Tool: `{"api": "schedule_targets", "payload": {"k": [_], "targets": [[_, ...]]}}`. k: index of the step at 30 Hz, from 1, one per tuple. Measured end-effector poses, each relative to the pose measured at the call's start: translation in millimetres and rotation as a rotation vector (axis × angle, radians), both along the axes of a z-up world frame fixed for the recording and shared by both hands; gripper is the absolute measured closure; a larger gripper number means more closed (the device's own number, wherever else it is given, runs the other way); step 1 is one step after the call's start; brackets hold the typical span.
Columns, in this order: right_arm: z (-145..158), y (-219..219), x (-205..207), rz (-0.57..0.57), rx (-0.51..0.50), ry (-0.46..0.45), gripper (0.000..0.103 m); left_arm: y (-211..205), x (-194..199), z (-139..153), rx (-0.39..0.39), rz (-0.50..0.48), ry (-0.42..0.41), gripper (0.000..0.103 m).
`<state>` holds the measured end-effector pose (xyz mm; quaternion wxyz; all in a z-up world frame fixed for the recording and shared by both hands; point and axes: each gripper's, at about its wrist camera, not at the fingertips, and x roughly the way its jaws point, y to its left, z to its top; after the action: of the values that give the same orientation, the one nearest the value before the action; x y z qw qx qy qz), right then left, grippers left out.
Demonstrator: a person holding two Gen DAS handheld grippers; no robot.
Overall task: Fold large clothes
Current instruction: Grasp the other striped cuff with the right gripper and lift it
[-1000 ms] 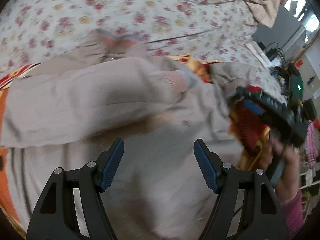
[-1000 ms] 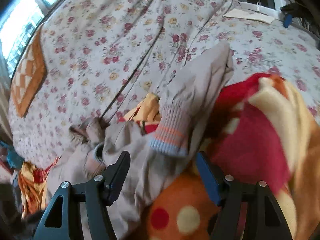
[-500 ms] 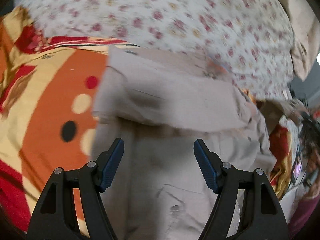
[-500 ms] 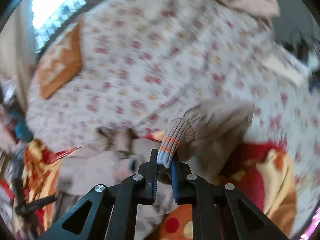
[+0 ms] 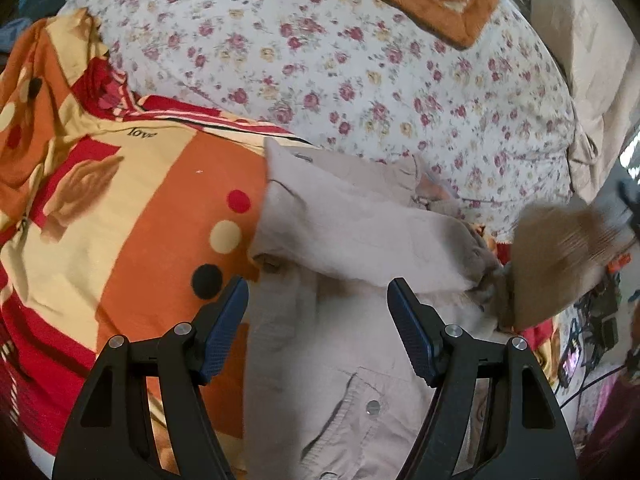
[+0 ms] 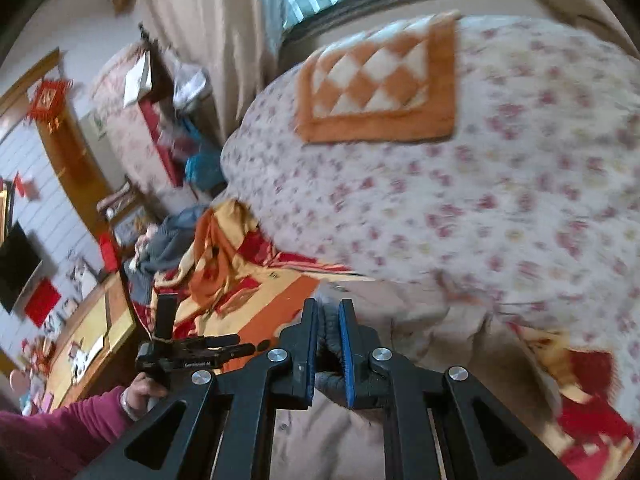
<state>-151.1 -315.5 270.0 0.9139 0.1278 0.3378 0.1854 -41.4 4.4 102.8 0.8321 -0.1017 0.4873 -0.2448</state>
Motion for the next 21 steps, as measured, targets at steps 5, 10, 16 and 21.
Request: {"api": "schedule_targets", "payload": {"k": [5,10,16,21], "targets": [[-67.6,58.3,79.7,0.051,0.016,0.123,0.098,13.8,14.1,-14.0,-0.009,0.039,0.034,0.031],[-133.3,83.7,123.8,0.005,0.016,0.222,0.098,12.1,20.3,-27.9,-0.021,0.023,0.072,0.031],[-137.8,54.1,67.1,-0.062,-0.092,0.227,0.052,-34.7,6.3,-38.3,-0.081,-0.101,0.125,0.029],[-149.4,-11.0,-7.2,-0.235,-0.031,0.25,0.034,-87.6,0.8,-53.4,-0.146,-0.125,0.217,0.029]]}}
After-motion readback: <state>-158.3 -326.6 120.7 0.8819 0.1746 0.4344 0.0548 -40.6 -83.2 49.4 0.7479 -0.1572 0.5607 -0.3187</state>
